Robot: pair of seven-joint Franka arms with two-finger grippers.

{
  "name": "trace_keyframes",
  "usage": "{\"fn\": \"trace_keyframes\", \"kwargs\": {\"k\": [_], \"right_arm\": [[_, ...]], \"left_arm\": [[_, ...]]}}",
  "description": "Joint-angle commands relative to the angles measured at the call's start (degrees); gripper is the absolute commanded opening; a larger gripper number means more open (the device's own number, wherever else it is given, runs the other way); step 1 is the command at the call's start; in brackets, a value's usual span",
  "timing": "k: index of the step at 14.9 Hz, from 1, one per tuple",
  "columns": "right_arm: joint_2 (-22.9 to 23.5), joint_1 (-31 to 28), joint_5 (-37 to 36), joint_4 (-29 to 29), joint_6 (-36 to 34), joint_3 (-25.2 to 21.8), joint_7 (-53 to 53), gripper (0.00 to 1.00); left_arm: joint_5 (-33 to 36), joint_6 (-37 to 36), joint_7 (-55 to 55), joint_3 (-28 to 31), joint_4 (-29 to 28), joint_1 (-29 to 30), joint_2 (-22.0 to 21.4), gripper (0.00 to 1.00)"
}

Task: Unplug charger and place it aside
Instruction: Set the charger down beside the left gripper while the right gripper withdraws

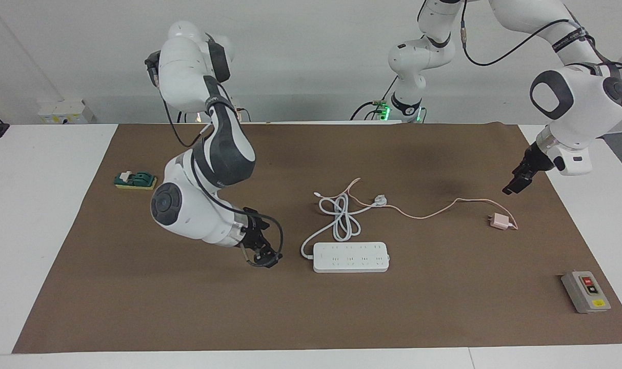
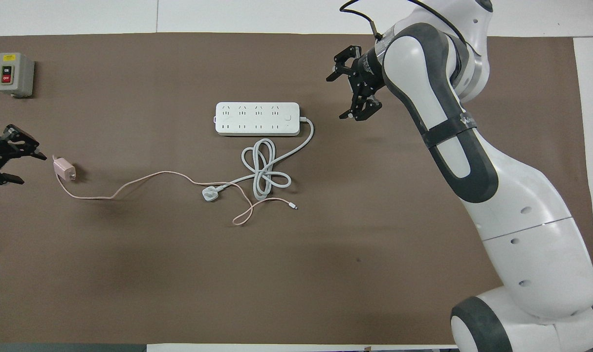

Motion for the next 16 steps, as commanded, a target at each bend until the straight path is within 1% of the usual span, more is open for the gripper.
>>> {"fn": "trace_keyframes", "kwargs": {"k": [1,2,3,4,6,8,10,13,14,16], "right_arm": [[-5.3,0.3,-12.2,-3.5,-4.2,-0.2,-17.3,1.00],[-8.2,0.0,-15.9,-5.6,-5.0,-0.2,-25.5,1.00],[-11.5,-0.9,-18.1,-8.6,-5.1,-0.3,-33.2,1.00],[-14.7,-2.5,-18.9,-11.4,-4.9,-0.4,-40.7,1.00],[-19.6,-4.7,-20.0,-15.1,-4.7,-0.5,-52.3,1.00],[-22.6,-6.3,-21.5,-15.9,-5.4,-0.5,-60.0,1.00],[-26.1,-7.3,-23.1,-17.6,-5.5,-0.5,-66.8,1.00],[-32.9,-9.8,-23.3,-23.4,-5.3,-0.4,-76.0,1.00],[-34.9,-10.3,-23.3,-25.0,-5.4,-0.5,-78.1,1.00],[-38.2,-11.1,-23.3,-28.4,-6.5,-0.6,-77.8,1.00]], "left_arm": [[0.2,-1.2,2.1,0.2,2.1,-0.4,-1.2,1.00],[0.9,-3.0,4.5,0.0,5.3,-0.5,-0.7,1.00],[0.9,-5.5,6.5,0.0,7.7,-0.6,-0.5,1.00],[0.9,-7.4,7.7,-0.1,9.1,-1.0,-0.6,1.00],[1.0,-10.4,9.5,-0.7,9.7,-1.1,-1.5,1.00],[1.0,-13.8,12.9,-2.3,11.6,-1.5,-2.3,1.00],[1.4,-18.7,17.6,-2.6,14.0,-2.2,-2.6,1.00],[1.4,-22.3,32.5,-2.7,14.4,-2.5,-4.1,1.00],[1.4,-24.8,33.7,-2.7,16.1,-4.7,-4.4,1.00],[1.2,-26.2,34.2,-3.0,14.6,-5.9,-6.2,1.00]]}}
